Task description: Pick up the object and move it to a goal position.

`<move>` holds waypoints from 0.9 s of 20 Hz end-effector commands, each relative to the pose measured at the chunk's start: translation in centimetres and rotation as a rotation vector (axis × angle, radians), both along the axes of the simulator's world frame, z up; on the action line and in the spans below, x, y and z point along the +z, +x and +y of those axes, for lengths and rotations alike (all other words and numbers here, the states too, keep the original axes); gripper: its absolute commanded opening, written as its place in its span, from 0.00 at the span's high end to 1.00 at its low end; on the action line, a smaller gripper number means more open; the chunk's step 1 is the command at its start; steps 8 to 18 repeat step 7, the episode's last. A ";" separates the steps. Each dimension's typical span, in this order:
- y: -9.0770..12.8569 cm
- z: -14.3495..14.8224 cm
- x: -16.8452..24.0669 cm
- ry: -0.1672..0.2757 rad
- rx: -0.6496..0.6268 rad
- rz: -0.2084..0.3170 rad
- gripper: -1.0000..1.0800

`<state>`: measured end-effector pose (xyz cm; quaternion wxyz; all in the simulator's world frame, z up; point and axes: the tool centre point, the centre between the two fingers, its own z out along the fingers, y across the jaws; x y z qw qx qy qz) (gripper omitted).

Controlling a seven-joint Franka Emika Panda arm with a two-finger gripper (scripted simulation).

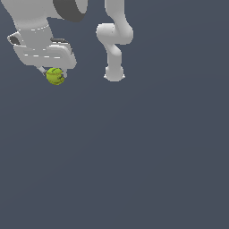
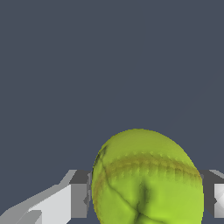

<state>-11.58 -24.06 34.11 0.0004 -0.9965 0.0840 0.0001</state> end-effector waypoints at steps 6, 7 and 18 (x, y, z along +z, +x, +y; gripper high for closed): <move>-0.2 -0.8 1.5 -0.001 0.001 0.000 1.00; -0.1 -0.8 1.5 -0.001 0.001 0.000 1.00; -0.1 -0.8 1.5 -0.001 0.001 0.000 1.00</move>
